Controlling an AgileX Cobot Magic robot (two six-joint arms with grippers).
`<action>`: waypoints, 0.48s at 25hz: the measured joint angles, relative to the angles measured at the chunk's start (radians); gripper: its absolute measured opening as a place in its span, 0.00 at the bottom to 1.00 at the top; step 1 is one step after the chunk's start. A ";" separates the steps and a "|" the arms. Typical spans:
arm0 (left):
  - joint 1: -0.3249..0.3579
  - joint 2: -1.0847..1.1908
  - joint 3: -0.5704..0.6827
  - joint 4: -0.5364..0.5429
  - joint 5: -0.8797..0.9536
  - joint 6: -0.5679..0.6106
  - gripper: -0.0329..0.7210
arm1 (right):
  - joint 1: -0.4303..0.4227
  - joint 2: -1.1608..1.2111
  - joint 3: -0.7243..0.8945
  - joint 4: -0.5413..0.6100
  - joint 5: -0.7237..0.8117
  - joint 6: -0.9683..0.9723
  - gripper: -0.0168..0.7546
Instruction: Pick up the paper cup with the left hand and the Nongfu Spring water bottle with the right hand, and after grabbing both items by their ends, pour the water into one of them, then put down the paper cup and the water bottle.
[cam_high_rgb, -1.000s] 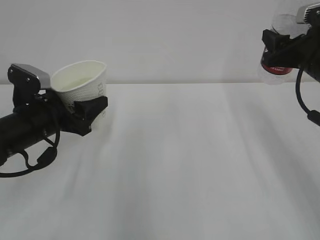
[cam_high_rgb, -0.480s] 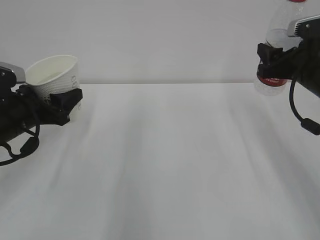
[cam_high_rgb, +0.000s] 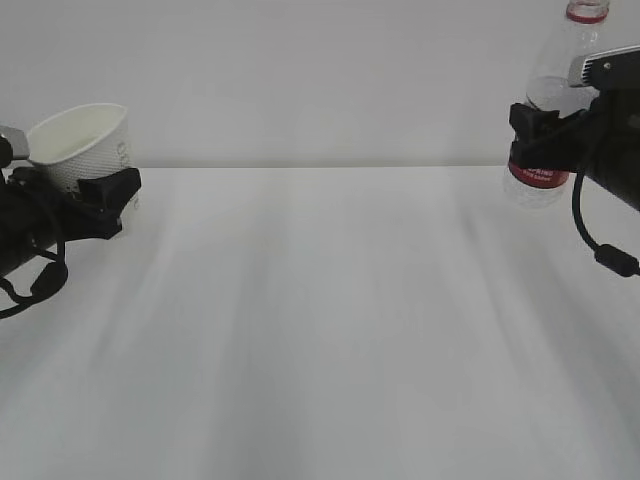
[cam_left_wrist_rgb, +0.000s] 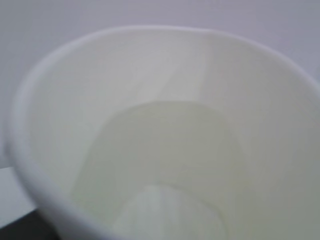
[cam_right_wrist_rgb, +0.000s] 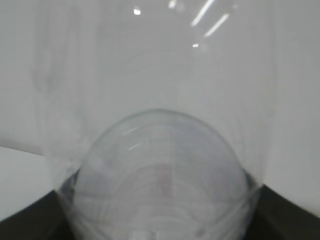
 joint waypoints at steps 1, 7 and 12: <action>0.000 0.000 0.000 -0.005 0.000 0.004 0.68 | 0.000 0.007 0.000 0.000 0.000 0.006 0.65; 0.000 0.000 0.000 -0.012 0.002 0.014 0.68 | 0.000 0.047 -0.002 0.000 0.000 0.031 0.65; 0.000 0.000 0.000 -0.035 0.002 0.017 0.68 | 0.000 0.085 0.000 0.000 0.000 0.034 0.65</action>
